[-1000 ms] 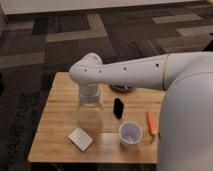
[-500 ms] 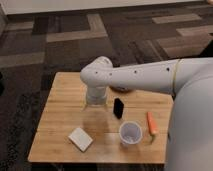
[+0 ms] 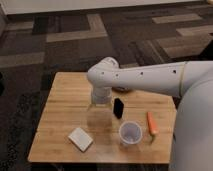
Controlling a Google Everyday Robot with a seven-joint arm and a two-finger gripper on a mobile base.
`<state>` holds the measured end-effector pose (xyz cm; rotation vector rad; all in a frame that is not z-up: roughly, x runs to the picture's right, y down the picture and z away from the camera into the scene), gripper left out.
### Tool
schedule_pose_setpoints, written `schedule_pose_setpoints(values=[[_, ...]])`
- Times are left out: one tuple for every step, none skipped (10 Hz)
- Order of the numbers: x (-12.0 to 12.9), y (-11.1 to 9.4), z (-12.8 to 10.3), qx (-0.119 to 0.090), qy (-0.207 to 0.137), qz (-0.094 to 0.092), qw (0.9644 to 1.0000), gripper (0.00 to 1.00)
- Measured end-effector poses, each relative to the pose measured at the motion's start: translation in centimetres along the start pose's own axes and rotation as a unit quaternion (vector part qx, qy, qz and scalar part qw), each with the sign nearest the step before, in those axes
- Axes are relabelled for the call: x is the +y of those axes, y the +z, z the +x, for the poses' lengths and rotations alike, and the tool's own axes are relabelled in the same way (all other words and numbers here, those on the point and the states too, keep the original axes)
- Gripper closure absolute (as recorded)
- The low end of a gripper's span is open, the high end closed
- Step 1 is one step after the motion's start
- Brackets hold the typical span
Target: Knock the eraser over
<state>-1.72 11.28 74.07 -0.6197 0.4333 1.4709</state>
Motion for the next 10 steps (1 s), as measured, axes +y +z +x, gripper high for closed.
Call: schedule_pose_setpoints(values=[[-0.6, 0.1, 0.0, -0.001, 0.004, -0.001, 1.0000, 0.35], [-1.7, 0.0, 0.0, -0.002, 0.011, 0.001, 0.9999, 0.35], [-2.4, -0.2, 0.0, -0.005, 0.015, 0.003, 0.9999, 0.35], [-3.4, -0.6, -0.1, -0.006, 0.020, 0.009, 0.9997, 0.35], [-4.6, -1.0, -0.2, -0.009, 0.025, 0.018, 0.9995, 0.35], [-4.9, -1.2, -0.3, -0.010, 0.025, 0.022, 0.9994, 0.35], [-5.0, -1.5, -0.5, -0.011, 0.024, 0.023, 0.9994, 0.35], [-4.7, -1.6, -0.5, -0.006, 0.020, 0.021, 0.9996, 0.35], [-4.5, -1.6, -0.4, -0.004, 0.019, 0.021, 0.9996, 0.35], [-4.7, -1.6, -0.4, -0.004, 0.020, 0.021, 0.9996, 0.35]])
